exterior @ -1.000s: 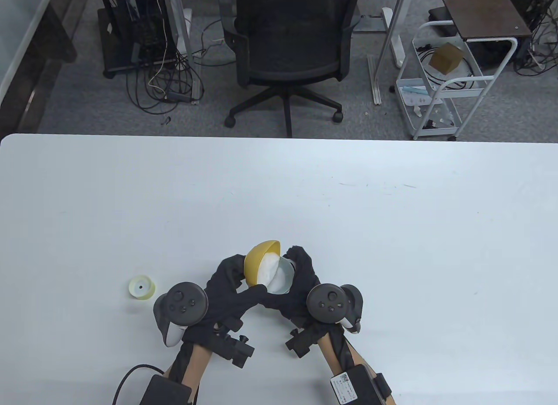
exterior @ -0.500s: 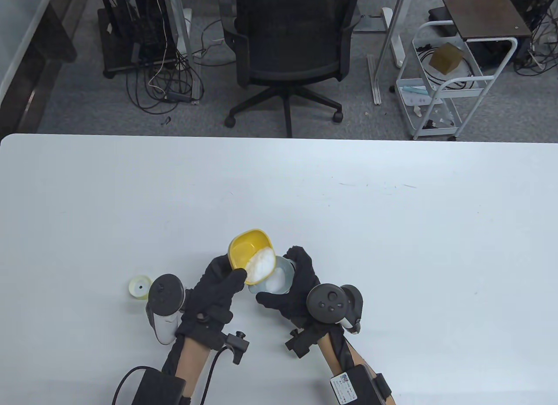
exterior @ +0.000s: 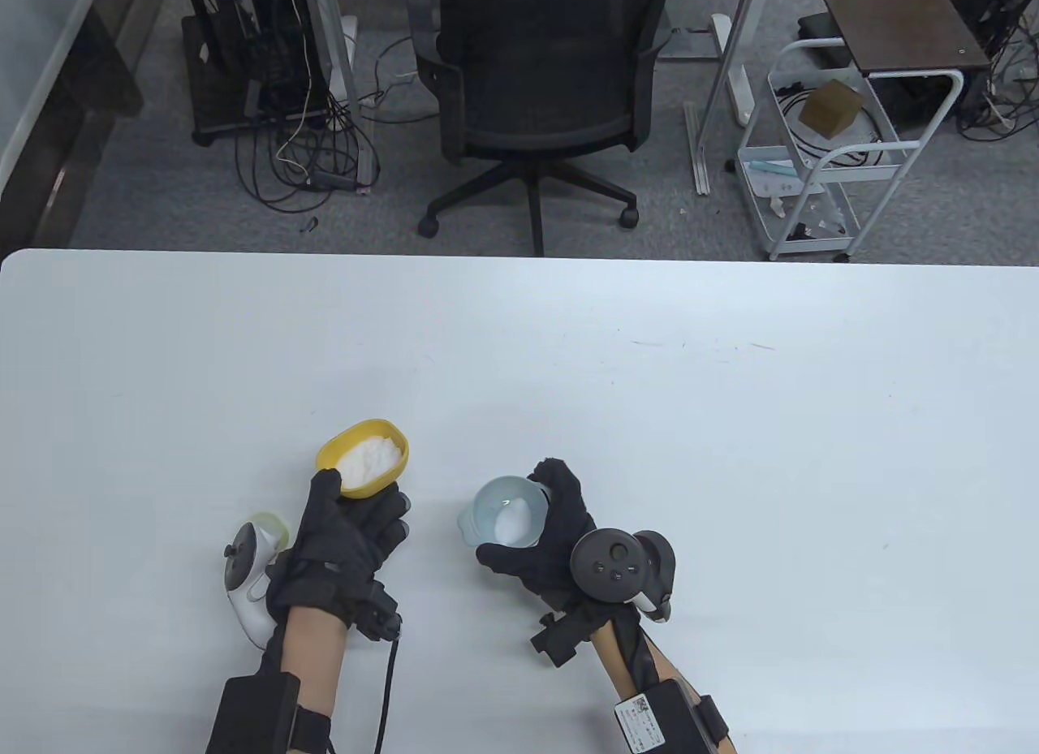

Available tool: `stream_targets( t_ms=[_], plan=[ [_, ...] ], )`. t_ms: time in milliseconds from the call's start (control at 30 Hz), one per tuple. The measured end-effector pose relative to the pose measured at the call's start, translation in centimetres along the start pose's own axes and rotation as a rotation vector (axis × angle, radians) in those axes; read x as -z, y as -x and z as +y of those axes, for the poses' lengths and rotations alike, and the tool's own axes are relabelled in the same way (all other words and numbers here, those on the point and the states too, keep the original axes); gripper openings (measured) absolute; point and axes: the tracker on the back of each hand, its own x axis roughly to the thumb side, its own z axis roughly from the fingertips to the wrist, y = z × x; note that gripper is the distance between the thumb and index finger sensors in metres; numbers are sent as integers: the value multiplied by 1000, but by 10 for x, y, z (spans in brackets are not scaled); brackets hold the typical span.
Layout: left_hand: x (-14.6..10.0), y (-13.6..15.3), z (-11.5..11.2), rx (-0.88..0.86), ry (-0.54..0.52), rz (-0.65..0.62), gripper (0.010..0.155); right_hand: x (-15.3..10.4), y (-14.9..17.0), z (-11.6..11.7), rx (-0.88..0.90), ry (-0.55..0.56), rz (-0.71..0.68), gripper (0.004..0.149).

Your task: Unscrew the press dispenser and pour salt into it

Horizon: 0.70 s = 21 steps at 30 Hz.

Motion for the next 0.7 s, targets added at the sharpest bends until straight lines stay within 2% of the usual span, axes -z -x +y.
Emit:
stream_targets(
  t_ms=[233,367,500,633,700],
  plan=[
    [6,-9,1,149,-101,2,91,0,0,0,-3,0,3,122],
    [23,-15,-1,263,-201,100,86,0,0,0,-2,-1,4,122],
    [47,-25,-8,419,-350,172,80,-1,0,0,-2,-1,2,122],
    [67,-33,-11,490,-464,224,79,-1,1,0,0,0,4,122],
    [73,-37,-12,530,-487,242,79,-1,0,0,4,0,5,122]
  ],
)
